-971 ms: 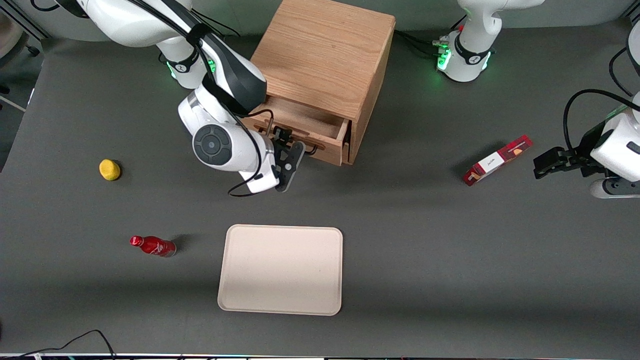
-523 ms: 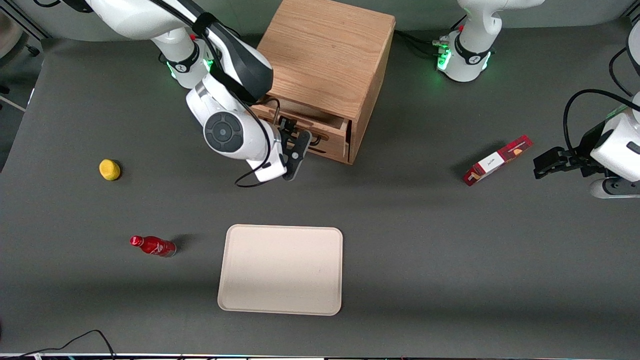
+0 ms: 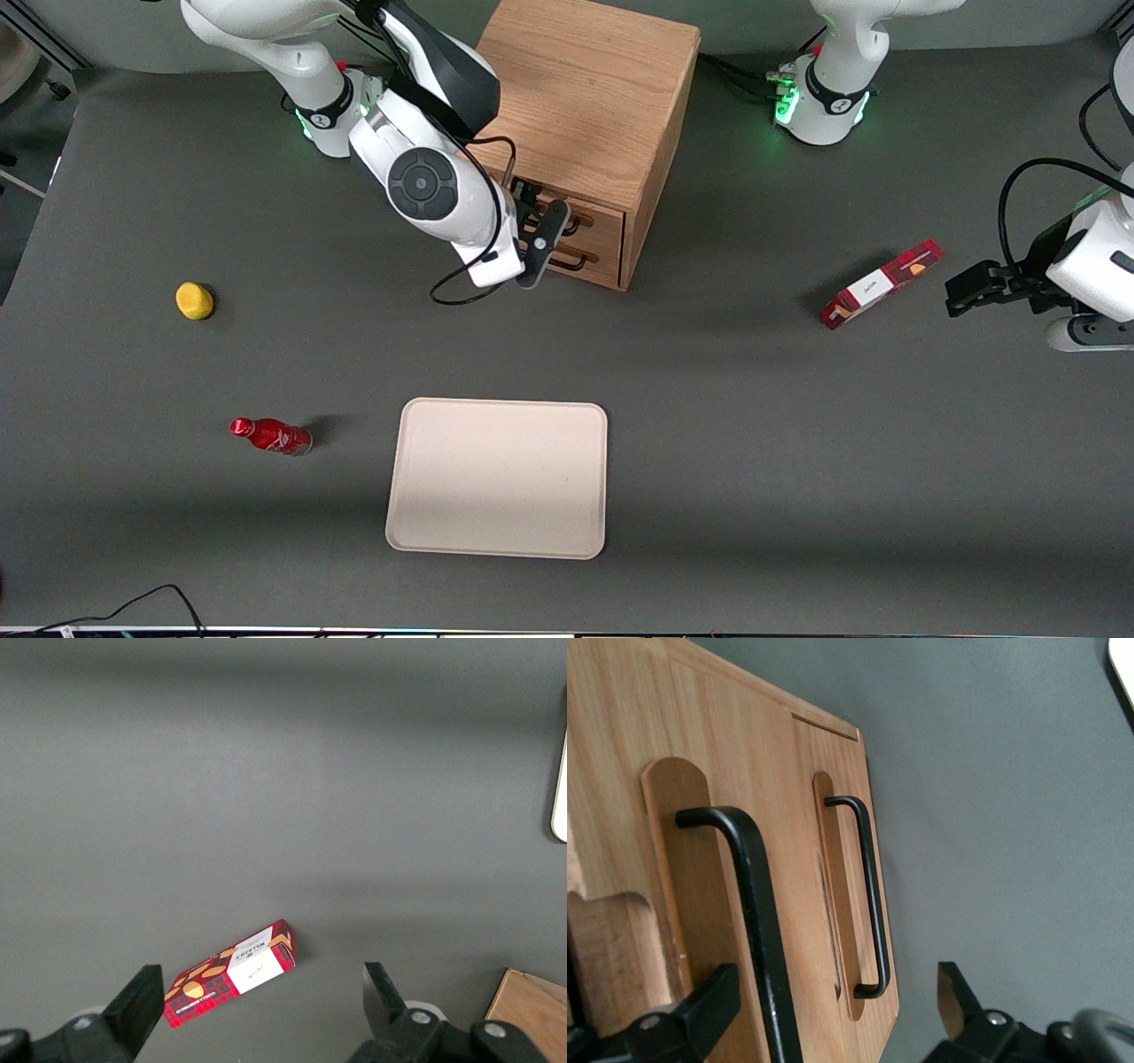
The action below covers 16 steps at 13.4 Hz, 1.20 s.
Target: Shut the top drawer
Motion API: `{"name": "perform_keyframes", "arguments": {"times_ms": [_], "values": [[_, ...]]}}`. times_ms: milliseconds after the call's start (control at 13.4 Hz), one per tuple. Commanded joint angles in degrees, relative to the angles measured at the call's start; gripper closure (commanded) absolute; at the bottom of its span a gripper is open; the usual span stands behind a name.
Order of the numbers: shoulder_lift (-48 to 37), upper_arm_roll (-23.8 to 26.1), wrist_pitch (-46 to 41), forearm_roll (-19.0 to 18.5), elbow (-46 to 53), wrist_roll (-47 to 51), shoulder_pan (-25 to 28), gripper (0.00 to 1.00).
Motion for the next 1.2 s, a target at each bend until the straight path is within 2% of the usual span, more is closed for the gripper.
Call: {"name": "perform_keyframes", "arguments": {"times_ms": [0, 374, 672, 897, 1121], "values": [[-1.2, 2.3, 0.2, 1.4, -2.3, 2.5, -0.2, 0.00], [0.9, -0.1, -1.3, 1.4, 1.7, 1.9, -1.0, 0.00], [2.2, -1.8, -11.0, 1.9, 10.7, 0.5, -1.0, 0.00], [-0.1, -1.7, -14.5, 1.8, 15.1, 0.6, -1.0, 0.00], [-7.6, -2.3, -15.5, -1.9, 16.7, 0.5, -1.2, 0.00]]}}
